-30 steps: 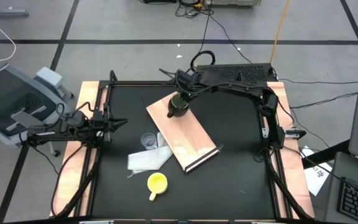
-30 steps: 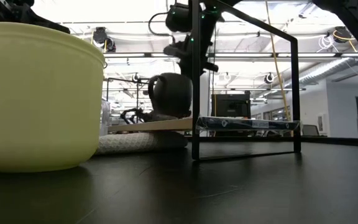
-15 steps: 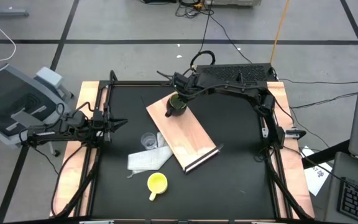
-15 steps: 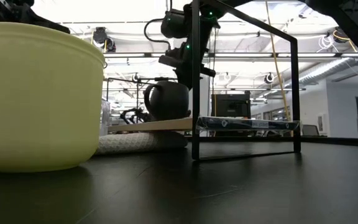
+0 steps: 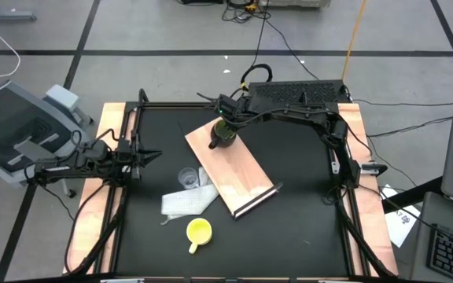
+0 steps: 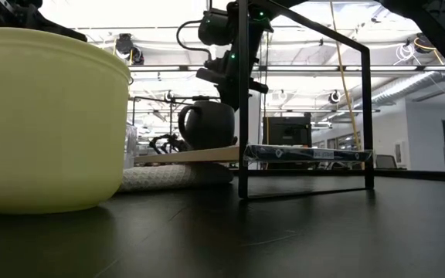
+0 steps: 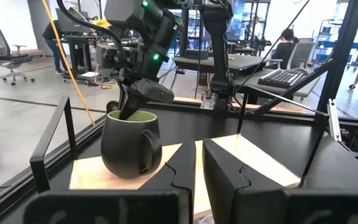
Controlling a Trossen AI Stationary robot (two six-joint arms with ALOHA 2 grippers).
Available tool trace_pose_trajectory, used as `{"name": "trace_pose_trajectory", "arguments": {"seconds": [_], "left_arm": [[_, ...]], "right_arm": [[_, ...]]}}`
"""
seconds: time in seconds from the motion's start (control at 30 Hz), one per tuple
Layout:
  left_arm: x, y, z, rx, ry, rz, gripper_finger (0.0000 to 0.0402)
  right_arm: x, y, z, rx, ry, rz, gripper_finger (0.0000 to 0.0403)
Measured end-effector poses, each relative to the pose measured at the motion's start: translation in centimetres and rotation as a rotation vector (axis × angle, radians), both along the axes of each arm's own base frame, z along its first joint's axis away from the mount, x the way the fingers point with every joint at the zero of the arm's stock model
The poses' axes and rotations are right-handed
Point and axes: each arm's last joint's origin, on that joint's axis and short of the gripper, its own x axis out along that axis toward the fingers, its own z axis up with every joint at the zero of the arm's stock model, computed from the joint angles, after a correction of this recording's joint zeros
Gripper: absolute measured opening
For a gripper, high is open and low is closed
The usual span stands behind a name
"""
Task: Stack small to large cups/mugs on shelf
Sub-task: Put the black mug on the shelf
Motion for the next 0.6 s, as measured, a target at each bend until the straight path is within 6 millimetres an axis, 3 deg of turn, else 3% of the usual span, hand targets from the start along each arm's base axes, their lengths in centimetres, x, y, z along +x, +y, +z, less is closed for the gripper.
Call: {"name": "trace_pose_trajectory", "arguments": {"seconds": [0.6], "left_arm": [[0.00,0.00,-0.09,-0.006,0.009,0.000,0.0033]], "right_arm": [[0.39,0.32,0.12,0.014,-0.034,0.031,0.0082]]}}
